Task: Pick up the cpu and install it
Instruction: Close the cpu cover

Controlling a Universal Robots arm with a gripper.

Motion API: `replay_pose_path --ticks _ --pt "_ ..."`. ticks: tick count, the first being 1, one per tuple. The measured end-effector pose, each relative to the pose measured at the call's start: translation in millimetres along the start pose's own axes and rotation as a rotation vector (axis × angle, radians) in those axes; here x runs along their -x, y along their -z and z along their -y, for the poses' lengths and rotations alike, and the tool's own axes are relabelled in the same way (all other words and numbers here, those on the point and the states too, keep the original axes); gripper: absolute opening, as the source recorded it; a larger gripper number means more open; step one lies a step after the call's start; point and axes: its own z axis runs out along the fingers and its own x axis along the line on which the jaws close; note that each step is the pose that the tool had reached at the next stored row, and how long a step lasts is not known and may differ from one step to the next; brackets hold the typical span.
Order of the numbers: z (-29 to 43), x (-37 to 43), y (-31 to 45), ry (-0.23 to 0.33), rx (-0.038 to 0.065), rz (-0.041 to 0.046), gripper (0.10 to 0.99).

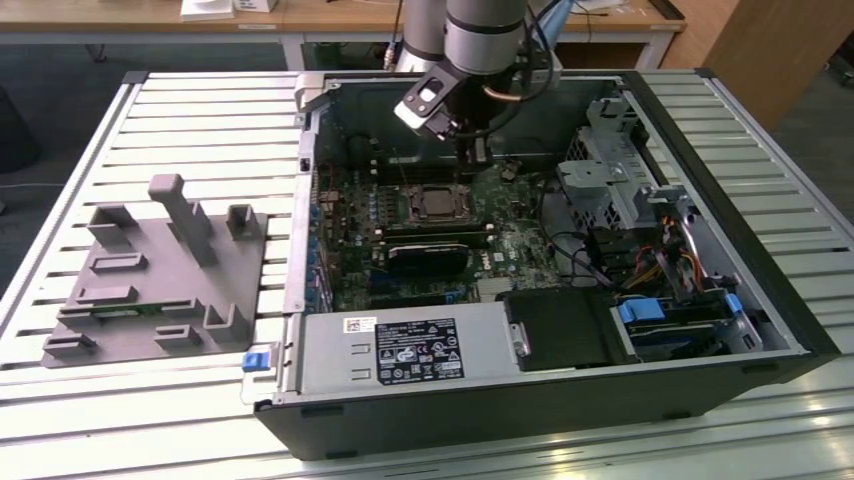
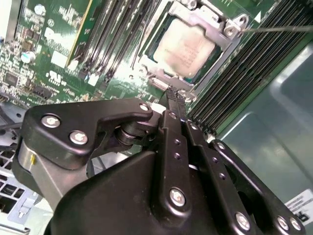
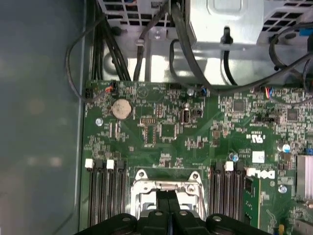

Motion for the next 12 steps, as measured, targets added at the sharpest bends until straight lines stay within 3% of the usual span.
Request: replay_pose_path --ticks 12 --pt "12.6 5.7 -4.3 0.0 -0.002 -0.0002 0.106"
